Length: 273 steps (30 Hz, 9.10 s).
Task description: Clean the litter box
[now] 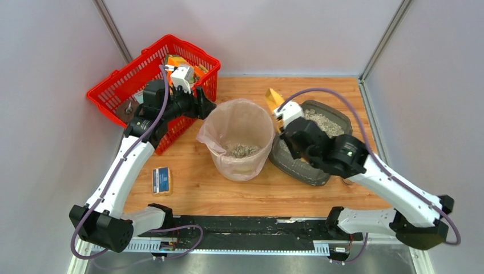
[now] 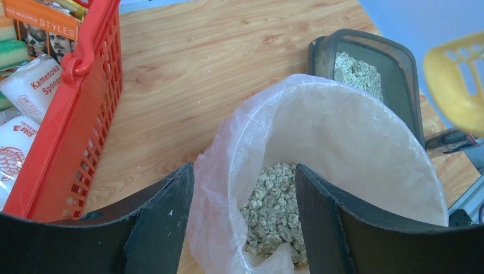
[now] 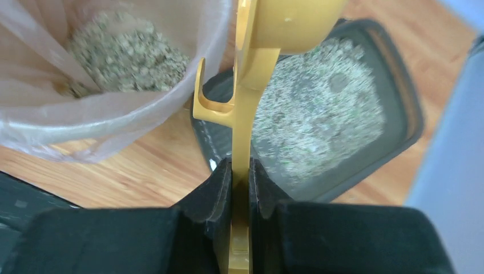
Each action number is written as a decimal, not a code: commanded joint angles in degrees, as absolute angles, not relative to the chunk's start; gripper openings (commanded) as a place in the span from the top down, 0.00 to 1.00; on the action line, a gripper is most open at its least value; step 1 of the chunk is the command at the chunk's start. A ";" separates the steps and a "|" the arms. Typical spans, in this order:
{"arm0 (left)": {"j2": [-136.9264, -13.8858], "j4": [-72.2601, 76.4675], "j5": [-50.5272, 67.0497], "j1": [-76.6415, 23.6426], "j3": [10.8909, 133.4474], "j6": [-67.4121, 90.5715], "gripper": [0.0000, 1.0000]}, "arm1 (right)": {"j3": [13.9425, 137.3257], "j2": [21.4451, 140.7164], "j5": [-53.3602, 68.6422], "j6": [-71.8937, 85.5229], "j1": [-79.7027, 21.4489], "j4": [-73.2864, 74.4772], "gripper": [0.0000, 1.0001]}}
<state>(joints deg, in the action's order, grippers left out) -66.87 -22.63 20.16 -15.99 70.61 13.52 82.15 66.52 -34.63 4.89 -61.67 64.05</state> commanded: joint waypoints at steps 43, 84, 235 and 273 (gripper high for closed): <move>-67.94 -23.03 21.80 -15.73 73.30 13.80 0.28 | 29.98 51.06 41.48 87.54 6.42 7.39 1.00; -68.56 -25.22 20.83 -15.64 74.53 13.36 0.28 | 29.81 54.68 34.73 96.67 7.21 7.12 1.00; -64.69 -23.29 24.35 -14.77 68.91 15.29 0.29 | 5.37 25.66 37.69 83.65 1.32 -17.98 1.00; -64.86 -22.59 25.66 -14.76 68.47 15.73 0.30 | 3.18 14.24 40.07 84.83 8.53 -11.93 1.00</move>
<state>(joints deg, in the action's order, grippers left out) -65.52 -24.60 24.86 -14.85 68.60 15.25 3.27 16.86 41.23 82.56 6.98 -7.86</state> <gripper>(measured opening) 0.706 0.133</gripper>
